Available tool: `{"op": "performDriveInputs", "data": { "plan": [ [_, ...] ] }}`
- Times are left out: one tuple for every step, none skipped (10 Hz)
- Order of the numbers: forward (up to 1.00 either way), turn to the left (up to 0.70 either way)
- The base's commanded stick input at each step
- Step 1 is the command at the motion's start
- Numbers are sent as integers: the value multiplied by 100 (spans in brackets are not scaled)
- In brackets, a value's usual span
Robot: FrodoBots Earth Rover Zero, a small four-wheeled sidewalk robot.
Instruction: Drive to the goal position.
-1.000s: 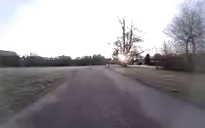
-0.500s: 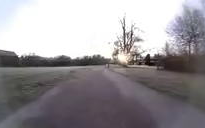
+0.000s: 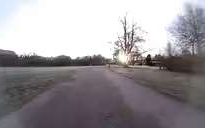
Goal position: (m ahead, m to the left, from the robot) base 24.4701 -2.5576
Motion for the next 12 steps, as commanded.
{"op": "performDriveInputs", "data": {
  "plan": [
    [100, 0],
    [100, 0],
    [100, 0],
    [100, 0],
    [100, 0],
    [100, 0],
    [100, 0],
    [100, 0],
    [100, 0],
    [100, 0],
    [100, 0],
    [100, 0]
  ]
}}
